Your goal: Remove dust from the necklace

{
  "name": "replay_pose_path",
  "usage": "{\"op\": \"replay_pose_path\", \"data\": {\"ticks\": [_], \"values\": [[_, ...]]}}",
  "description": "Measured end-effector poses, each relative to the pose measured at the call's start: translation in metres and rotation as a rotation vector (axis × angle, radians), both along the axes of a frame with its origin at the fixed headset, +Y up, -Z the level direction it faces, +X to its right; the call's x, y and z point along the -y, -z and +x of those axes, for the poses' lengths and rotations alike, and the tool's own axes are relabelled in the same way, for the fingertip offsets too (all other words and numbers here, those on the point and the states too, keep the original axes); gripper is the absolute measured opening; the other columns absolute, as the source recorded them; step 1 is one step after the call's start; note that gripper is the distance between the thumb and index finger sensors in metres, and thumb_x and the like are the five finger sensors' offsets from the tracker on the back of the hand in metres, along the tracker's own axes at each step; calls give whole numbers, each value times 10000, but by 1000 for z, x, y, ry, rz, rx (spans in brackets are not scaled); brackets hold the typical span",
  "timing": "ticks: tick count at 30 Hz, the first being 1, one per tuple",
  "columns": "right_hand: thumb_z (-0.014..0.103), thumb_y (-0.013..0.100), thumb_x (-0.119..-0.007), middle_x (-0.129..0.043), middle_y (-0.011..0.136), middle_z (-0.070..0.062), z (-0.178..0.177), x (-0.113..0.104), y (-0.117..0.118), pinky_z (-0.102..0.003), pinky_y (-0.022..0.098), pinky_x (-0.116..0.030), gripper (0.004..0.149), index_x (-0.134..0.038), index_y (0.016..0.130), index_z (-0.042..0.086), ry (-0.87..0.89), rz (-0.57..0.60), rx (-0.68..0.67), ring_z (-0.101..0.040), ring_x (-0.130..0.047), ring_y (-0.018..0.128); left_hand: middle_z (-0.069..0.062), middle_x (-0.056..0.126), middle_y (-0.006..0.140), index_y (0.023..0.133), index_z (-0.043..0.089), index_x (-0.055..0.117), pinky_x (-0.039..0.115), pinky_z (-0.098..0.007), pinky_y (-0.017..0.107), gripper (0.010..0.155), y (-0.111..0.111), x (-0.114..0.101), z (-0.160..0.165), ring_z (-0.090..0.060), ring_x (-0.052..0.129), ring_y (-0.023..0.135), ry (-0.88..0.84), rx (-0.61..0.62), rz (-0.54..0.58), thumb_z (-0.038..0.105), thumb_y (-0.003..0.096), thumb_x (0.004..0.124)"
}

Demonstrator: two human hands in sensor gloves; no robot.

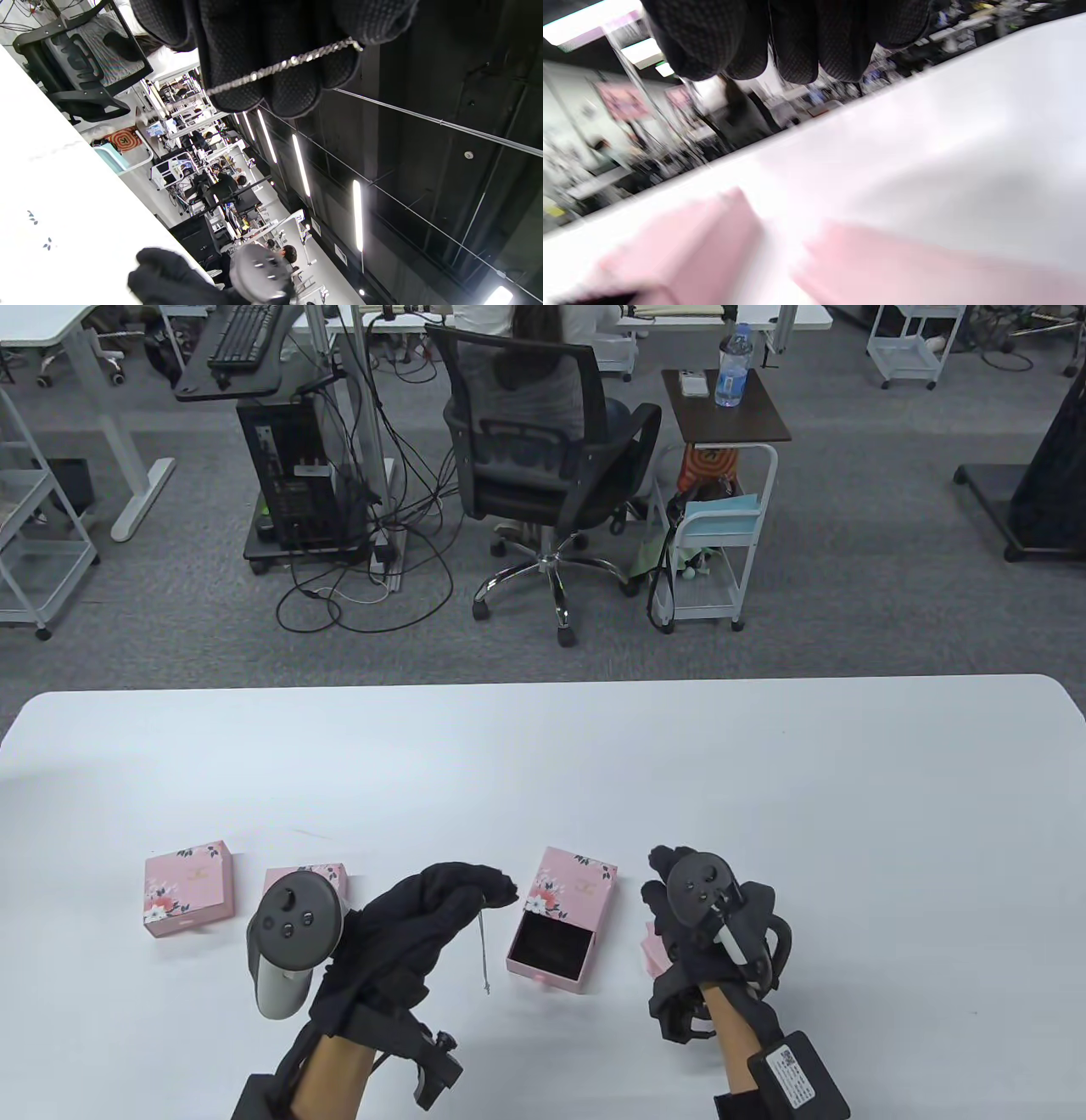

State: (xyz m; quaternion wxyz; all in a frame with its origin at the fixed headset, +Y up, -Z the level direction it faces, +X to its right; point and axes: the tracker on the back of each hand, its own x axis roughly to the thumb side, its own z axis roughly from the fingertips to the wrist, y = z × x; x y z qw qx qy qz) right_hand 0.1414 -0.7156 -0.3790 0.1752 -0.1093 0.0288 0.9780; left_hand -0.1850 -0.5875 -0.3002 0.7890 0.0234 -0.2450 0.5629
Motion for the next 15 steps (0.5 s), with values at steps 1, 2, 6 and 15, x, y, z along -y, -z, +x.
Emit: {"op": "replay_pose_path", "data": {"ticks": [1,2,6,15], "values": [[373,519,-735,-628,1133,-107,1,7,2,-497,785,-545,520,-633,1024,306,-33,-50,12,-381,-672,1011,34,939,922,919,282,799,543,-572,789,423,0,0,0,-290,926,893,-10,7,-3,424,549,649],[370,519,-734,-617,1138,-110,3,17,4,-498,787,-540,522,-629,1026,303,-80,-108,31,-383,-663,1016,32,938,923,919,281,799,541,-573,789,424,0,0,0,-292,925,893,-24,14,-11,424,550,650],[365,519,-737,-581,1148,-140,7,36,8,-502,784,-537,538,-622,1035,269,-181,-251,77,-405,-636,1022,34,938,923,920,285,797,538,-575,789,423,-1,0,1,-287,924,897,-14,16,-4,427,550,647],[309,500,-774,-535,1130,-147,1,51,10,-499,769,-552,424,-687,903,212,-225,-294,72,-411,-584,1028,34,938,923,920,285,799,530,-579,792,427,-5,-2,4,-286,923,899,-24,43,7,434,550,647]]}}
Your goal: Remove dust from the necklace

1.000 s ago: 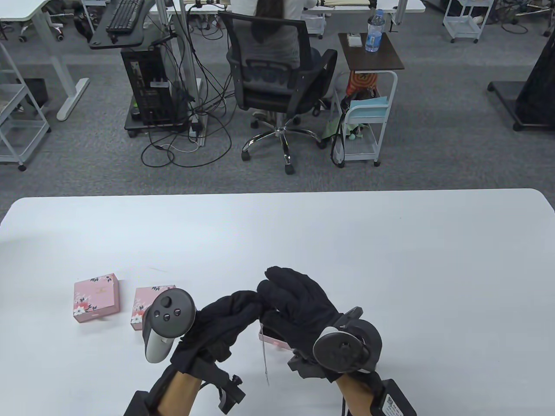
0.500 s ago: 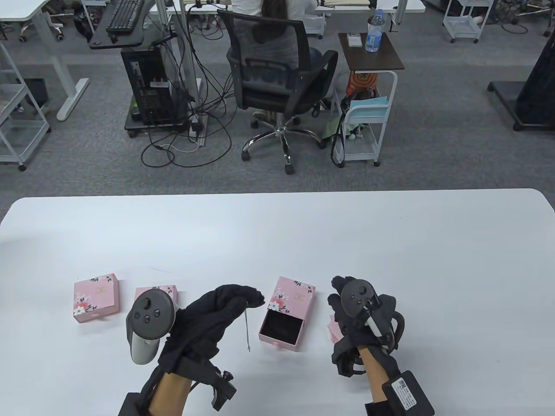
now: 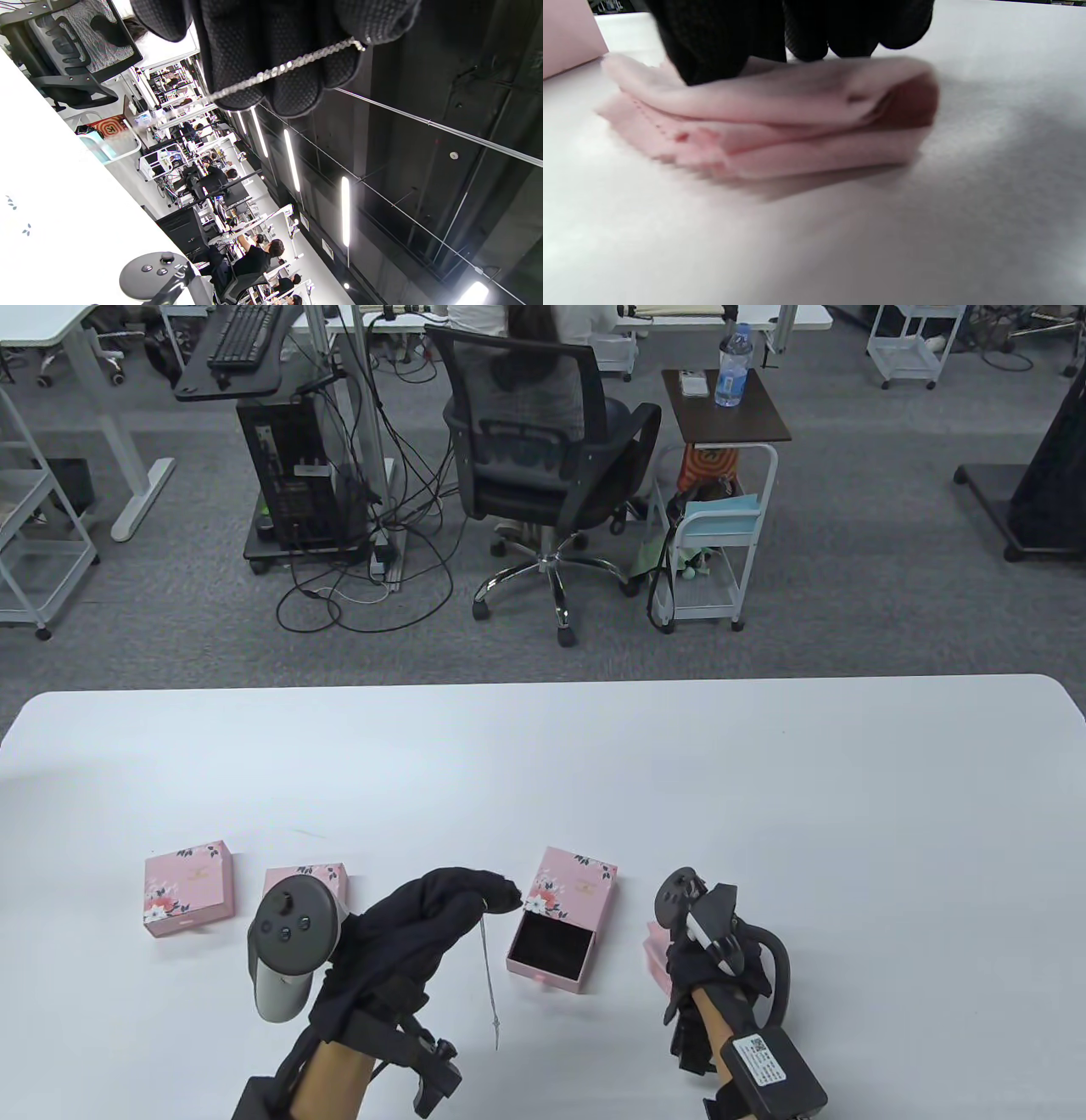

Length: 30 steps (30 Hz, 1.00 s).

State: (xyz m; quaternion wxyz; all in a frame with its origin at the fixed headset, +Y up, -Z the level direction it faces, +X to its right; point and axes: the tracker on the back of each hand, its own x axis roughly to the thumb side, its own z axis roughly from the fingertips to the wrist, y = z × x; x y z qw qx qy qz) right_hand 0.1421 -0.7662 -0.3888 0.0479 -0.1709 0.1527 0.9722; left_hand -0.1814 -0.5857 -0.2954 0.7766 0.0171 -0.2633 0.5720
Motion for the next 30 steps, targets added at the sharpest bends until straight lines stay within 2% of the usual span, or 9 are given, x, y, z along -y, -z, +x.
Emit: {"op": "replay_pose_path", "data": {"ticks": [5,9,15,19,25,30], "values": [[306,497,-773,-585,1115,-137,1,-11,-1,-490,753,-582,410,-706,892,214,54,35,-11,-404,-639,1004,33,939,924,919,283,802,529,-580,792,428,0,0,-1,-288,922,900,7,-18,5,434,549,651],[305,497,-771,-590,1114,-135,0,-37,-4,-488,745,-595,405,-712,889,218,106,147,-38,-406,-658,993,31,942,923,918,285,806,526,-582,792,428,2,0,-3,-292,918,905,14,-46,9,436,546,656],[310,495,-773,-628,1100,-132,-15,-97,-20,-479,726,-626,398,-726,884,240,250,462,-146,-397,-698,971,30,936,933,914,295,815,517,-587,794,428,1,-2,-4,-299,900,924,59,-121,45,444,541,668],[316,497,-770,-660,1082,-133,-35,-122,-31,-471,706,-652,395,-727,884,249,379,611,-249,-391,-733,947,24,922,952,914,301,819,514,-591,792,429,-1,-3,-5,-311,881,943,85,-166,68,449,537,675],[326,497,-763,-708,1044,-126,-63,-130,-39,-446,669,-695,393,-723,881,256,668,749,-344,-372,-790,898,11,895,988,908,301,827,508,-595,793,432,-7,-7,-5,-327,856,966,136,-254,142,452,532,681],[340,517,-725,-693,1049,-109,-72,-116,-39,-429,673,-698,390,-683,899,272,1026,707,-432,-350,-787,903,13,894,990,907,298,829,510,-596,792,432,-8,-7,-6,-327,854,968,163,-299,167,451,530,685]]}}
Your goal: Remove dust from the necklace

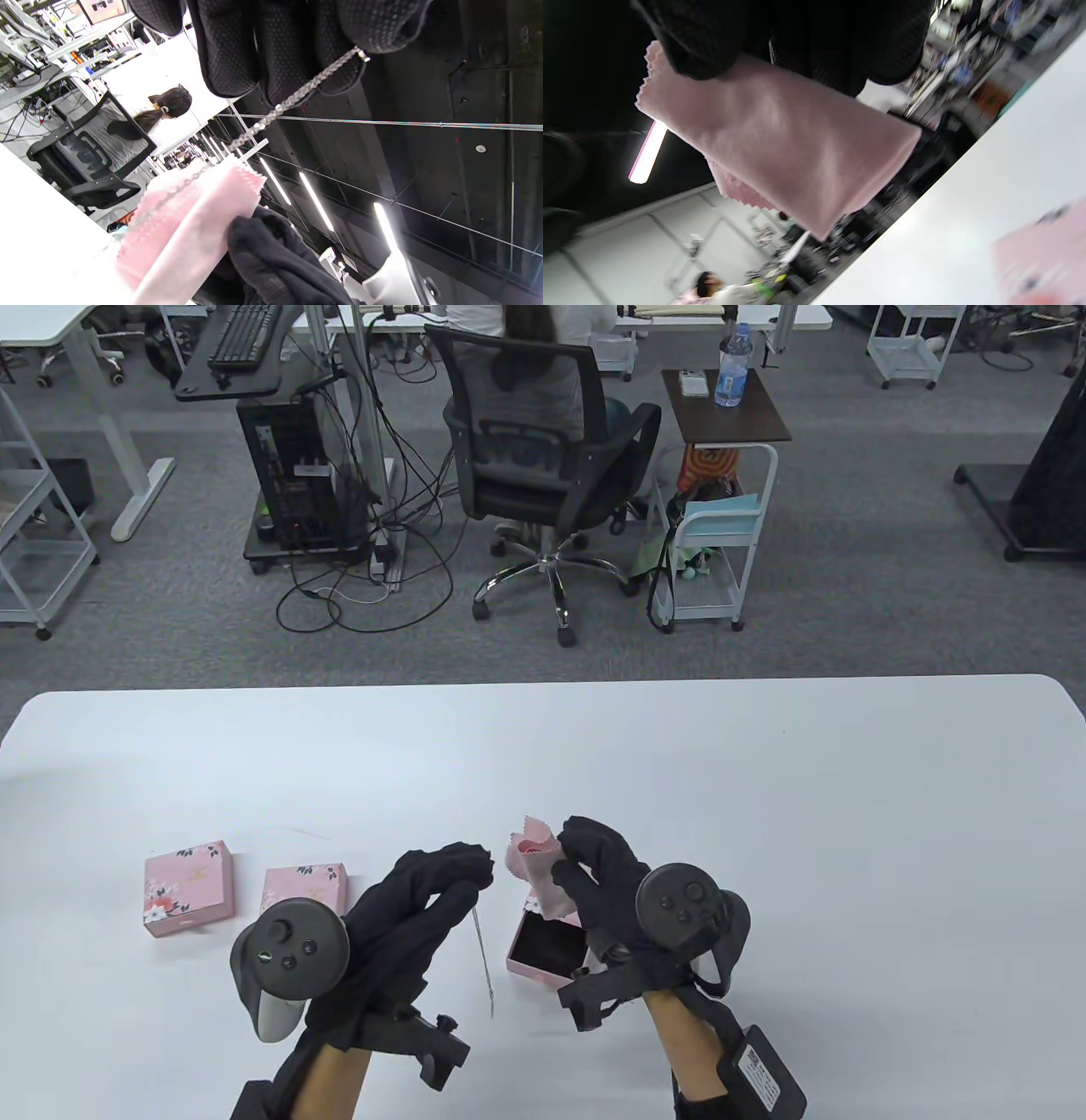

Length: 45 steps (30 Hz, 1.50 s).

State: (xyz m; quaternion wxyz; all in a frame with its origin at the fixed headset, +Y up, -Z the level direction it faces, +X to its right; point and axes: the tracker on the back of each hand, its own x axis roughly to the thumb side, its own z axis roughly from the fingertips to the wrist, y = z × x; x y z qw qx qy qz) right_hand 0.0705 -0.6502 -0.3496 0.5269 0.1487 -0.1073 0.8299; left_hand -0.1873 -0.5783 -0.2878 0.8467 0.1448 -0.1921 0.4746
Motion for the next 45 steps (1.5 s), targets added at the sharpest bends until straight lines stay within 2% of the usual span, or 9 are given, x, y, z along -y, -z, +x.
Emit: {"op": "replay_pose_path", "data": {"ticks": [8,20,24,28,33,37,40,43,45], "values": [[316,539,-680,-627,1088,-113,-18,31,6,-471,711,-645,390,-628,925,294,413,-236,-349,-373,-717,958,13,895,991,906,298,830,510,-596,792,431,0,1,3,-326,856,969,41,-22,11,449,528,688],[335,591,-564,-473,1167,-115,-46,47,-4,-548,764,-533,399,-487,982,328,655,-478,-707,-425,-583,1043,12,890,998,909,298,830,510,-596,794,434,3,5,7,-326,849,977,95,-47,17,449,526,691],[332,595,-544,-490,1149,-116,-53,47,-11,-512,733,-611,403,-450,987,314,691,-506,-708,-375,-676,1003,16,889,1000,911,300,828,510,-595,795,435,5,6,8,-324,846,982,121,-77,26,450,526,690],[330,598,-545,-609,1069,-110,-58,45,-18,-404,662,-717,415,-435,993,269,694,-508,-666,-286,-820,878,12,889,999,909,298,828,512,-594,793,434,7,9,7,-326,849,977,125,-99,13,448,527,689],[411,602,-525,-637,1032,-116,-61,36,-26,-363,636,-736,510,-364,1043,212,682,-464,-680,-256,-847,834,11,893,994,907,298,830,516,-591,792,432,11,13,6,-327,854,970,133,-115,-5,447,527,689],[431,588,-611,-627,1035,-121,-63,32,-29,-368,644,-727,609,-330,1070,187,652,-434,-695,-266,-833,846,8,895,992,905,298,832,516,-591,792,430,12,14,8,-326,856,968,139,-107,-12,446,527,689],[355,557,-722,-676,991,-100,-62,29,-30,-351,625,-741,645,-367,1066,182,609,-408,-659,-238,-862,805,11,897,990,905,298,832,516,-591,792,431,12,14,9,-324,858,968,147,-91,-12,447,527,689],[304,530,-771,-783,882,-47,-59,26,-31,-319,568,-778,577,-489,1024,213,561,-354,-567,-196,-926,700,12,899,989,904,298,834,517,-591,793,431,12,15,10,-325,858,967,148,-75,-13,447,527,690],[321,540,-755,-810,846,-40,-56,23,-32,-310,545,-788,538,-519,1011,212,511,-300,-527,-184,-942,664,16,904,983,903,302,834,530,-586,792,430,12,15,10,-315,867,961,146,-76,-5,451,527,688]]}}
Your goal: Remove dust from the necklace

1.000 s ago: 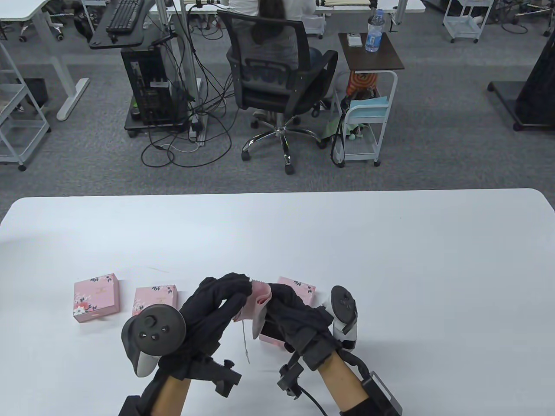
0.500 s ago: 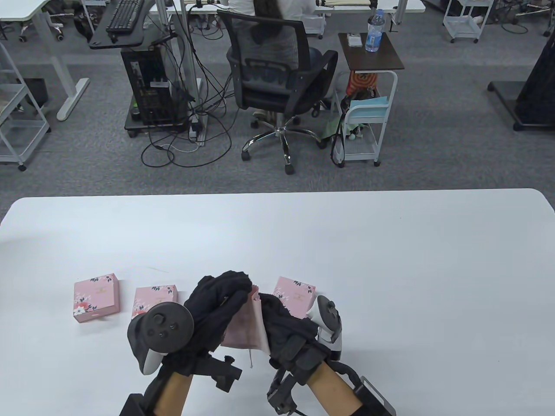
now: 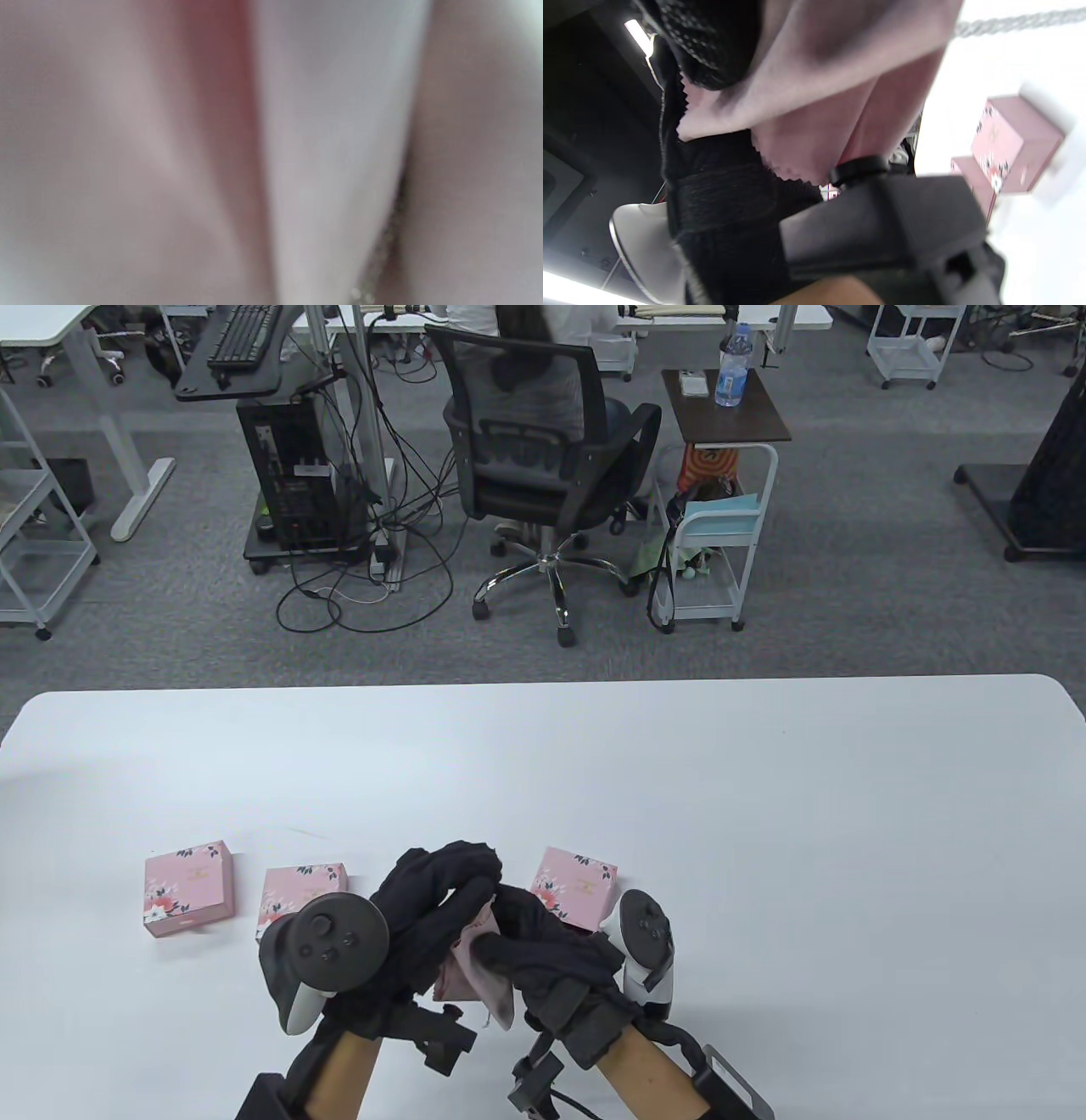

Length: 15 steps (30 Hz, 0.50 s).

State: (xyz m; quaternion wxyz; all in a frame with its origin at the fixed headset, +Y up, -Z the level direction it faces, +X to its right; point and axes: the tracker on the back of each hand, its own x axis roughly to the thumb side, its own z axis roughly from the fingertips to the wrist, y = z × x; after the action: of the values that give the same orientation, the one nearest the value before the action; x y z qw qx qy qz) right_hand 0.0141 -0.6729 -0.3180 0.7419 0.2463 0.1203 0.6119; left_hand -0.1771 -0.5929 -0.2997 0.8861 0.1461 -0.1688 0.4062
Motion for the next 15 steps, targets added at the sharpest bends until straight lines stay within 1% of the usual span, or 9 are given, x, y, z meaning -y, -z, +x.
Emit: {"op": "replay_pose_path", "data": {"ticks": [4,6,8,10,12,13,15], "values": [[370,556,-709,-884,753,-30,5,-5,-2,-290,471,-821,470,-598,978,194,-109,126,121,-168,-991,559,13,927,960,893,299,845,591,-583,770,427,-1,0,-1,-309,899,931,-14,7,-2,450,524,692],[355,563,-688,-898,739,-41,5,-9,-3,-300,459,-825,448,-618,971,184,-151,209,135,-181,-998,543,13,935,951,890,298,848,613,-579,762,426,-1,0,-1,-303,911,920,-15,6,4,450,524,693],[345,566,-675,-883,764,-44,5,-12,-4,-308,481,-816,451,-597,982,188,-198,271,132,-191,-988,573,14,945,939,885,301,851,637,-567,754,424,-1,0,-2,-298,927,904,-19,1,14,451,521,694],[322,553,-702,-863,799,-55,4,-14,-6,-326,507,-805,477,-576,993,189,-219,301,137,-213,-975,613,19,949,934,883,302,853,655,-560,748,424,-2,-1,-2,-294,936,894,-19,2,19,454,521,693],[271,528,-759,-797,881,-72,1,-16,-7,-349,572,-774,570,-501,1029,187,-246,327,98,-236,-930,708,19,954,927,881,301,854,674,-552,738,424,-1,-2,-4,-291,942,887,-32,3,21,455,521,692],[257,521,-771,-781,897,-74,1,-16,-7,-355,588,-766,594,-482,1036,189,-266,341,93,-237,-918,730,17,956,925,881,301,854,680,-549,736,424,-1,-2,-6,-290,945,883,-42,5,21,455,521,692],[249,517,-777,-785,891,-72,-1,-15,-8,-352,584,-768,596,-487,1034,188,-295,358,108,-233,-921,723,16,957,923,879,299,857,689,-545,730,423,-1,-2,-8,-291,946,880,-52,5,17,453,521,694]]}}
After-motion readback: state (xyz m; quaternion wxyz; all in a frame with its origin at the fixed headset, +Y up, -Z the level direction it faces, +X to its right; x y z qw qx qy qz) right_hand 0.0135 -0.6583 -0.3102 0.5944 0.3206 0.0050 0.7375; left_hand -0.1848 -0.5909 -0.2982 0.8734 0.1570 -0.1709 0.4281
